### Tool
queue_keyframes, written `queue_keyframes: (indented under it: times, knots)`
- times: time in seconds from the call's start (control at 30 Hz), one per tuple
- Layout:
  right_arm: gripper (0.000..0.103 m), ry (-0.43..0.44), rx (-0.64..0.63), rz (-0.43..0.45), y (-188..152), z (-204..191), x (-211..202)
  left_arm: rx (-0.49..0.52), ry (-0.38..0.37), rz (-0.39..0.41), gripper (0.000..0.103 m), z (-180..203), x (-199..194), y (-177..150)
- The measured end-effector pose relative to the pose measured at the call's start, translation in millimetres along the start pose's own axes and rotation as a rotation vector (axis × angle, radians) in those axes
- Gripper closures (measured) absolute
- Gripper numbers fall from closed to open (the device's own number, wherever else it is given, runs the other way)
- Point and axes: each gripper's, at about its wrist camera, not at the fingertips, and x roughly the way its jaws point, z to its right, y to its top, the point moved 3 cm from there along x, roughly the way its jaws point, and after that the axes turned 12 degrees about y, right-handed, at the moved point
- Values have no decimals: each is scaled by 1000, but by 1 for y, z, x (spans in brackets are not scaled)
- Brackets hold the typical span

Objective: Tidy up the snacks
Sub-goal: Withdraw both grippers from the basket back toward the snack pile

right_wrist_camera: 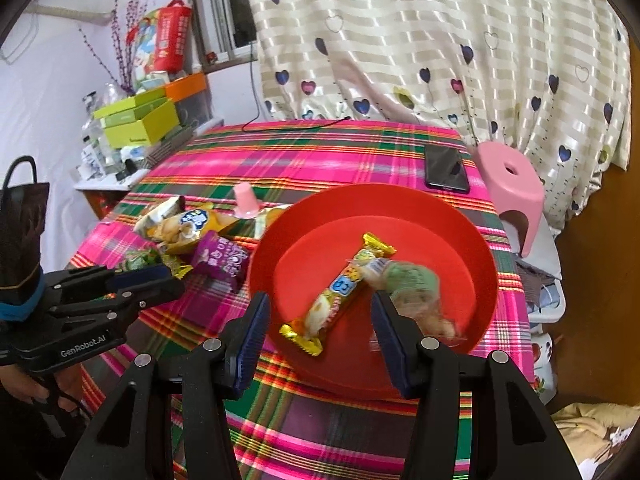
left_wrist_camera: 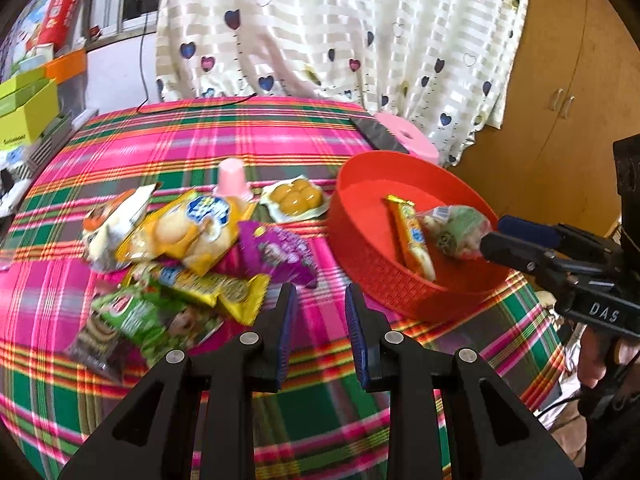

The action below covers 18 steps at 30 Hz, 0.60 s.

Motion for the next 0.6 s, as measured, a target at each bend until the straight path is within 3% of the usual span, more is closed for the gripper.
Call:
queue_keyframes:
  times: [0.6]
  knots:
    - [52, 64, -83, -22, 15, -41, 15, -104, 54, 22, 77, -51, -19, -8]
